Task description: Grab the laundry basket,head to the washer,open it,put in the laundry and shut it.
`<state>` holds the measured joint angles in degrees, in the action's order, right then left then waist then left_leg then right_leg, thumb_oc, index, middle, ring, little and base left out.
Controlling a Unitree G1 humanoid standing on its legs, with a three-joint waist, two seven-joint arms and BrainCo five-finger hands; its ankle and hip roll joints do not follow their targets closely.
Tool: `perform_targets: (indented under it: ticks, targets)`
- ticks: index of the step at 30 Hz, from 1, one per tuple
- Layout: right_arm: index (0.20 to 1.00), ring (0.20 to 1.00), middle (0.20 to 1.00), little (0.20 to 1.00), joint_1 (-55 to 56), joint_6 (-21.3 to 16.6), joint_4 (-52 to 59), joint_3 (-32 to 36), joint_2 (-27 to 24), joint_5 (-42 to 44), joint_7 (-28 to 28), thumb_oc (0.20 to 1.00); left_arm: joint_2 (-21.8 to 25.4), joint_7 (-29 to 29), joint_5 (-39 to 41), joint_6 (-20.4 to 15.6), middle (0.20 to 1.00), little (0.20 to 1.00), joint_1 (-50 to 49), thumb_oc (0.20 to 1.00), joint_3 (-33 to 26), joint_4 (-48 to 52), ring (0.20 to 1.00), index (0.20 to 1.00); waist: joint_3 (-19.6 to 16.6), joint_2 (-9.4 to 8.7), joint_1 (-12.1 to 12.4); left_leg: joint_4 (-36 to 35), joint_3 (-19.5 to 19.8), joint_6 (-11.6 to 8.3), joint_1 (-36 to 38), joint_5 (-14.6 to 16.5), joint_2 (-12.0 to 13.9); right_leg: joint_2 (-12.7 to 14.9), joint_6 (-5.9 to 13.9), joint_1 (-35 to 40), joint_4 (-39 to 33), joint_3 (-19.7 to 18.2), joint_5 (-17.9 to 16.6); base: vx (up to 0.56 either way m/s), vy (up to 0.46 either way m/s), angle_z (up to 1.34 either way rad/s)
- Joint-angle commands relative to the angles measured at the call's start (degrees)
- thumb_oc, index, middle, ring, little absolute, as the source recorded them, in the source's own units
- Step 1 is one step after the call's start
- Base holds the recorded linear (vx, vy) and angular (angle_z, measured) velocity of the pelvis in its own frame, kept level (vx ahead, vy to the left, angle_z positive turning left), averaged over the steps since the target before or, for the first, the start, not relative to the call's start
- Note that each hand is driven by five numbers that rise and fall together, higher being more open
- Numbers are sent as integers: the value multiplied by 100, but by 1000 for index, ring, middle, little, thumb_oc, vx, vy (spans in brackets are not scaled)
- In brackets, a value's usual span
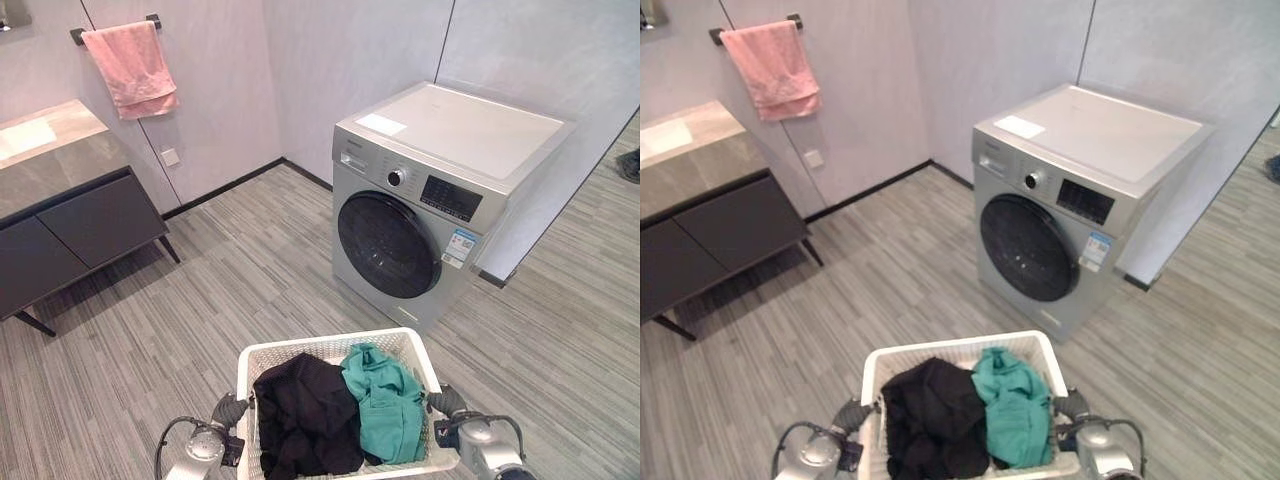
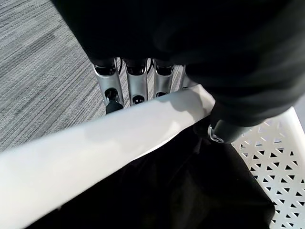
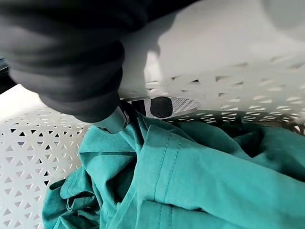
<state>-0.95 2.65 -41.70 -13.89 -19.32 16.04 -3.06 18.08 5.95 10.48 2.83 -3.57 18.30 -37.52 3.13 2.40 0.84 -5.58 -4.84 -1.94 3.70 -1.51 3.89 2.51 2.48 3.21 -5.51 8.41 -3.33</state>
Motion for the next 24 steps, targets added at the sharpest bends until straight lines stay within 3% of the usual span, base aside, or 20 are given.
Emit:
perform_targets:
  ticks: [1,8,12,16,17,19,20,22,23,24]
  targets:
    - [200,200,200,200,7,-235,652,45,-184,90,359,200,0,-94,402,-451,200,200,387,200,-325,182,200,200,98,-204,49,58,-406,-34,-277,66,69,436,416,13,51,274,346,0,0,0]
    - [200,200,200,200,11,-256,1296,290,-411,42,320,200,167,-11,324,-495,200,200,495,200,-496,678,200,200,291,-318,62,134,-460,11,-455,73,73,495,465,-114,51,272,275,-10,40,-1]
    - [200,200,200,200,-84,-240,1661,596,-702,-57,295,200,403,6,314,-589,200,200,760,200,-709,1354,200,200,522,-470,61,1063,-444,97,-1086,490,-31,708,536,-249,51,223,182,-62,116,1]
    - [200,200,200,200,-106,-209,1831,861,-825,-94,288,200,542,-14,205,-585,200,200,932,200,-823,1661,200,200,509,-474,38,1321,-421,239,-1183,757,-183,888,611,-210,107,215,190,78,221,2]
    - [200,200,200,200,-71,-224,1955,1048,-880,-134,289,200,653,-49,63,-551,200,200,1056,200,-853,1792,200,200,513,-431,23,1299,-411,381,-1060,852,-280,1046,622,-356,821,226,340,190,380,3]
    - [200,200,200,200,14,-183,2100,1206,-849,-141,307,200,750,-94,-60,-480,200,200,1108,200,-904,1904,200,200,593,-380,-83,1206,-360,460,-884,862,-313,941,540,-741,1715,22,411,146,272,5]
    - [200,200,200,200,13,-180,2104,1208,-848,-142,307,200,750,-95,-61,-478,200,200,1110,200,-906,1906,200,200,584,-384,-77,1192,-368,461,-899,836,-315,943,536,-770,1721,13,399,79,169,15]
    - [200,200,200,200,-21,-211,2086,1229,-818,-140,305,200,783,-90,-105,-471,200,200,1227,200,-922,1861,200,200,740,-323,-224,1009,-424,486,-603,804,-366,563,489,-1375,2282,-5,391,161,212,-9]
    - [200,200,200,200,57,-199,2073,1296,-767,-142,279,200,791,-111,-105,-450,200,200,1245,200,-959,1880,200,200,791,-312,-342,804,-413,474,-335,811,-477,290,479,-1593,2038,88,368,290,186,-53]
    - [200,200,200,200,112,-193,2087,1320,-736,-139,267,200,784,-121,-116,-441,200,200,1272,200,-973,1862,200,200,791,-332,-376,721,-419,472,-203,851,-551,248,462,-1690,1821,226,319,330,127,-28]
